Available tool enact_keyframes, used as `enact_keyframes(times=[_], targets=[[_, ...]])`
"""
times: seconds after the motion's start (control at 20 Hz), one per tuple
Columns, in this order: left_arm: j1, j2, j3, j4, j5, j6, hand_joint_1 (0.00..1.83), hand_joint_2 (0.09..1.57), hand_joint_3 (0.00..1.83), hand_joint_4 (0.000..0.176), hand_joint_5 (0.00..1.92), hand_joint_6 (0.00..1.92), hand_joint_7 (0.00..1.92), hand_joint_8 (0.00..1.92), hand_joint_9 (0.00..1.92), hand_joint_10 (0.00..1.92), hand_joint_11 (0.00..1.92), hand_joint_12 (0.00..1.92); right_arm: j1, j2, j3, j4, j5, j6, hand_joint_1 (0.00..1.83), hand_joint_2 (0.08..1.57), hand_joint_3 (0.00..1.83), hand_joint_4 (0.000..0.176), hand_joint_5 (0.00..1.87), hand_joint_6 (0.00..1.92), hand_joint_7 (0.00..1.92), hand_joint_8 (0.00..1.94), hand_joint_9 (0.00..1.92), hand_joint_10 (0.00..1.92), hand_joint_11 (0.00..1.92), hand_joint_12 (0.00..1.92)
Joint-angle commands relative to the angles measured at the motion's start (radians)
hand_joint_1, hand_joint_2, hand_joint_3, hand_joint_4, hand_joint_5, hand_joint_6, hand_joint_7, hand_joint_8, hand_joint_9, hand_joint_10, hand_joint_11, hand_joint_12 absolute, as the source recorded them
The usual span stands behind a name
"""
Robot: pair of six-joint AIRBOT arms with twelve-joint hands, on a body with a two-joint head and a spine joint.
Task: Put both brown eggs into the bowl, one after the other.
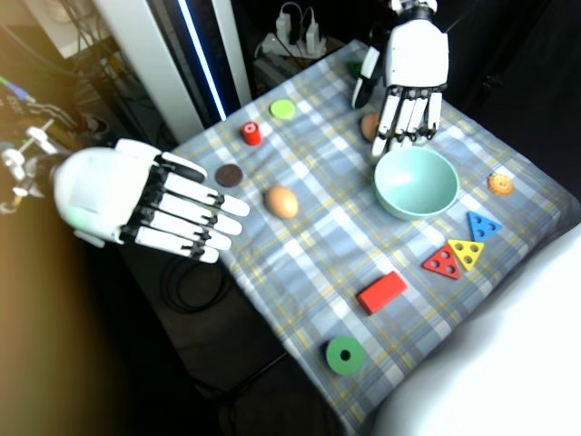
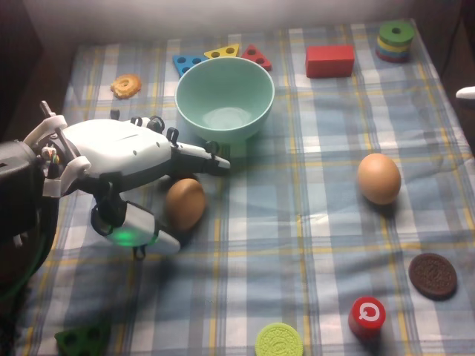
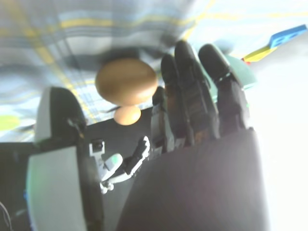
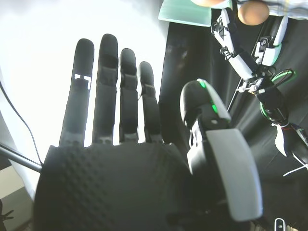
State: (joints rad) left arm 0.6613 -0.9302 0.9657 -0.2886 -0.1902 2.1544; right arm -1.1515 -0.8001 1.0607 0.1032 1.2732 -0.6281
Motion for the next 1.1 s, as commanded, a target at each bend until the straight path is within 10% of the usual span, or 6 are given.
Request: enact_keyframes(times=[0.0, 0.2, 0.35, 0.5, 0.65, 1.05], targets=[[-0.009, -0.004, 0.004, 0.001, -0.087, 0.001, 0.9, 1.0, 0.0, 0.166, 0.4, 0.01, 0.63, 0.02, 0.62, 0.03, 0.0, 1.3, 0.004, 0.003, 0.005, 0.027, 0.122, 0.008, 0.27, 1.49, 0.0, 0.0, 0.44, 0.0, 0.62, 0.0, 0.71, 0.0, 0.28, 1.01], [-0.009, -0.007, 0.007, -0.004, -0.087, 0.001, 0.87, 1.0, 0.0, 0.153, 0.47, 0.01, 0.68, 0.02, 0.65, 0.04, 0.0, 1.25, 0.003, 0.003, 0.005, 0.03, 0.123, 0.008, 0.27, 1.49, 0.0, 0.0, 0.43, 0.0, 0.6, 0.0, 0.7, 0.0, 0.28, 0.97], [-0.008, -0.01, 0.009, -0.005, -0.087, 0.001, 0.98, 1.07, 0.0, 0.041, 0.71, 0.01, 0.74, 0.04, 0.67, 0.04, 0.0, 1.17, 0.0, 0.003, 0.005, 0.033, 0.124, 0.01, 0.29, 1.5, 0.0, 0.0, 0.44, 0.0, 0.6, 0.0, 0.7, 0.0, 0.31, 0.9], [-0.008, -0.012, 0.011, -0.007, -0.087, 0.001, 1.01, 1.06, 0.0, 0.008, 0.83, 0.01, 0.8, 0.07, 0.71, 0.06, 0.0, 1.3, -0.001, 0.003, 0.005, 0.034, 0.125, 0.012, 0.3, 1.5, 0.0, 0.0, 0.44, 0.0, 0.6, 0.0, 0.69, 0.0, 0.33, 0.83], [-0.004, -0.012, 0.012, -0.015, -0.087, 0.001, 0.95, 1.0, 0.0, 0.042, 0.82, 0.0, 0.75, 0.08, 0.71, 0.07, 0.01, 1.35, -0.002, 0.003, 0.004, 0.034, 0.126, 0.012, 0.27, 1.5, 0.0, 0.0, 0.44, 0.0, 0.61, 0.0, 0.7, 0.0, 0.36, 0.83], [0.003, -0.005, 0.011, -0.017, -0.085, 0.001, 0.89, 1.0, 0.0, 0.034, 0.73, 0.0, 0.69, 0.11, 0.64, 0.09, 0.0, 1.31, -0.006, 0.003, 0.004, 0.036, 0.127, 0.013, 0.27, 1.5, 0.0, 0.0, 0.45, 0.0, 0.64, 0.0, 0.72, 0.0, 0.38, 0.84]])
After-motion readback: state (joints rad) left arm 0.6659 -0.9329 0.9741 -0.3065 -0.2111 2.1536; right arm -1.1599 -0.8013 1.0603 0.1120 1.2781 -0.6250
